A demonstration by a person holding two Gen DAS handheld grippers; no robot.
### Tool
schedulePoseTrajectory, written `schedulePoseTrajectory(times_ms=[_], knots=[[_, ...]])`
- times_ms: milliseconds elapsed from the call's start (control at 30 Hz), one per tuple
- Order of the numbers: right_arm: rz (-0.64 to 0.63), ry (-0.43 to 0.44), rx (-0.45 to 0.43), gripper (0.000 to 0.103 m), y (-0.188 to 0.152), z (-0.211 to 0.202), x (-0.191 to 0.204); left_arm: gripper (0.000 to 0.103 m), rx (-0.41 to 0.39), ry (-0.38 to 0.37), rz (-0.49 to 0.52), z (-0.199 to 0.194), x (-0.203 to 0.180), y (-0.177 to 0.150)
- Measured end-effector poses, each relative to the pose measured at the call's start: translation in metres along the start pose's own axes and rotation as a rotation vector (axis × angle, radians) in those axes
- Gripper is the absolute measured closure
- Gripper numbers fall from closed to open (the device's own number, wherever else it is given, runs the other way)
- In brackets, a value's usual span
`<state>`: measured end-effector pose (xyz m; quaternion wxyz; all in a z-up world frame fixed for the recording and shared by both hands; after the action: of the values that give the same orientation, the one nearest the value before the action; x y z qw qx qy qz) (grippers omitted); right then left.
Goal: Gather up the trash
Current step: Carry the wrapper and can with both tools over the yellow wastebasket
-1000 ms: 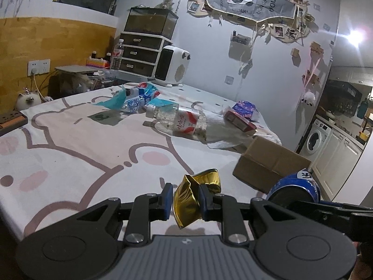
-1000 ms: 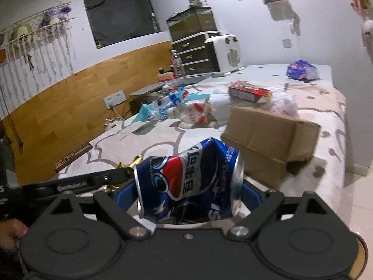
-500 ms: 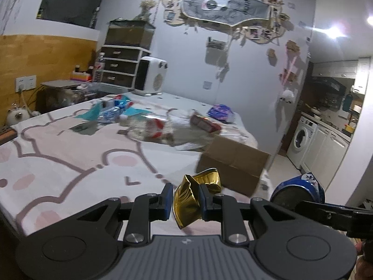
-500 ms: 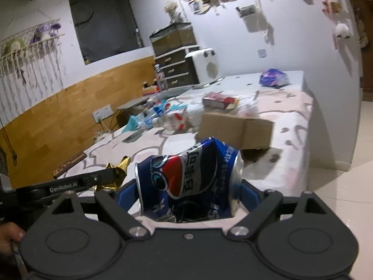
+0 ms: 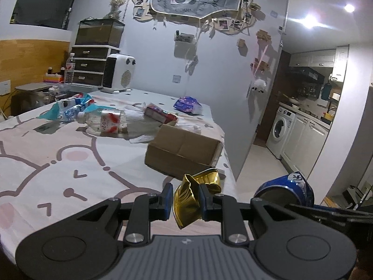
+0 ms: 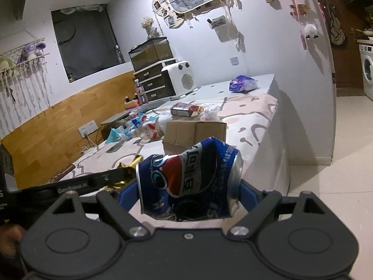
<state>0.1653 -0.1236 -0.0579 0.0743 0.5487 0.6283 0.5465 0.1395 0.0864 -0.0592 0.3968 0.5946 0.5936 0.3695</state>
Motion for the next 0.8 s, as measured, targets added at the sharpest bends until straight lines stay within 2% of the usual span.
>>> schedulePoseTrajectory(times_ms=[200,333,467,800], knots=[[-0.034,0.005,0.009,0.015,-0.005,0.008,0.010,0.079,-0.009,0.048,-0.004,-0.006,0.013,0.005],[-0.020,-0.023,-0.008,0.015,0.000,0.007,0.001,0.079,-0.025,0.043,0.012,-0.005,0.006,0.013],[-0.003,-0.071,-0.037,0.015,0.006,-0.005,-0.017,0.079,-0.030,-0.001,0.040,0.003,-0.018,0.020],[0.053,-0.212,-0.098,0.015,0.011,-0.054,-0.083,0.079,0.008,-0.151,0.113,0.039,-0.106,0.016]])
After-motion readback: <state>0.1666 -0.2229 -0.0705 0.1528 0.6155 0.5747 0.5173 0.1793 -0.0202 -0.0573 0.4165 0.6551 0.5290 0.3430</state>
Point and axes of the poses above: each gripper's, at about its wrist camera, not at the fingertips, and z roughly the way its jaws point, x to its left, y to its top, the point moved 2 cm from there along z, roughly the way its jaws point, and after that the axes turned 11 degrees about z, right-handed, at the moved point
